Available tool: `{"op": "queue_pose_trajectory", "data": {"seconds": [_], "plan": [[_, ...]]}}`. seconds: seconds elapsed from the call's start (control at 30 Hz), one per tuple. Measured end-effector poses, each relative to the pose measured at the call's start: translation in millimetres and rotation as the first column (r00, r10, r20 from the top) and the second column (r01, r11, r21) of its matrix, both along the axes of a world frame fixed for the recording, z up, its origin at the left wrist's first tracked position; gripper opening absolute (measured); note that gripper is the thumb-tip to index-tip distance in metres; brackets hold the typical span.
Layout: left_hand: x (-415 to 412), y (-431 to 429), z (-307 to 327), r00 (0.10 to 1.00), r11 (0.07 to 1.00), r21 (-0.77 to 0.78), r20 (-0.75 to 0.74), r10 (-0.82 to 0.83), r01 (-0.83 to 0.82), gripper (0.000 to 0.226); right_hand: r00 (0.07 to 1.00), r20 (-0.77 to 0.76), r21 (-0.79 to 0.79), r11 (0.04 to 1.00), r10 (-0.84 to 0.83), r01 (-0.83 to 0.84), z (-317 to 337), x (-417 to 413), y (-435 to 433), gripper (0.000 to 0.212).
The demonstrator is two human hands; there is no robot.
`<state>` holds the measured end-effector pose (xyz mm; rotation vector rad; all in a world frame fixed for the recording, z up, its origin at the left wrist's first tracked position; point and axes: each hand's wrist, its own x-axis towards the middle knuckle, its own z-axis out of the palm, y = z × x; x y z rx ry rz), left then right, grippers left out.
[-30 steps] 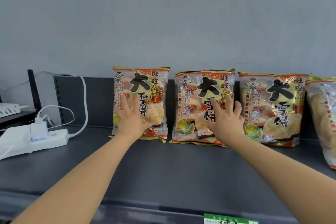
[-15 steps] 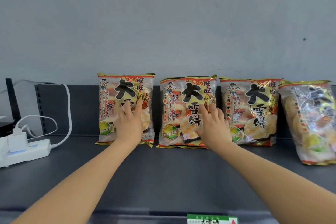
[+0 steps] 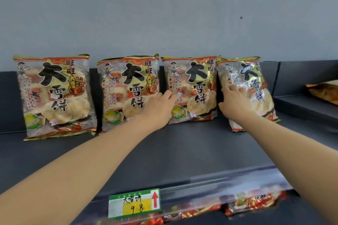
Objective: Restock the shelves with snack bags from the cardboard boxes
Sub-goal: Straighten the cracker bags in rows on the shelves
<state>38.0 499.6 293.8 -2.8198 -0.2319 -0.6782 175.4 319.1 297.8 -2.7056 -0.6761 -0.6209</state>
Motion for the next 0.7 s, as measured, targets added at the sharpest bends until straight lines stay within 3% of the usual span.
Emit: {"op": "queue_pose_trajectory", "data": {"seconds": [0.07, 0.13, 0.2, 0.27, 0.33, 0.37, 0.43, 0.53, 0.7], "plan": [[27, -17, -12, 0.999, 0.994, 0.101, -0.031, -0.027, 0.03, 0.061, 1.0, 0.02, 0.056, 0.998, -0.004, 0.003, -6, 8, -10, 0.066], [48, -29, -18, 1.0, 0.979, 0.202, 0.0, -0.029, 0.028, 0.061, 0.996, 0.089, 0.116, 0.993, -0.005, -0.006, -11, 17, -20, 0.051], [65, -39, -16, 0.999, 0.972, 0.233, 0.033, -0.01, 0.002, 0.062, 0.998, 0.037, 0.146, 0.988, -0.046, 0.041, -14, 28, -35, 0.057], [80, -48, -6, 0.999, 0.987, 0.153, 0.035, 0.039, -0.043, 0.074, 0.968, -0.23, 0.156, 0.978, -0.099, 0.137, -18, 48, -48, 0.094], [95, -56, 4, 0.996, 0.994, 0.074, 0.036, 0.084, -0.086, 0.085, 0.853, -0.517, 0.148, 0.973, -0.076, 0.177, -24, 69, -56, 0.13], [103, -58, 8, 0.994, 0.993, 0.054, 0.043, 0.099, -0.101, 0.088, 0.809, -0.586, 0.171, 0.97, -0.04, 0.172, -25, 76, -57, 0.139], [118, -59, 13, 0.99, 0.991, 0.027, 0.054, 0.127, -0.128, 0.093, 0.798, -0.601, 0.256, 0.956, 0.042, 0.142, -29, 88, -55, 0.143], [130, -56, 15, 0.984, 0.984, 0.022, 0.048, 0.174, -0.175, 0.096, 0.838, -0.537, 0.337, 0.935, 0.094, 0.111, -32, 96, -49, 0.132], [131, -49, 39, 0.956, 0.977, -0.019, 0.202, 0.21, -0.211, 0.093, 0.874, -0.483, 0.307, 0.944, 0.042, 0.124, -34, 106, -38, 0.13]]}}
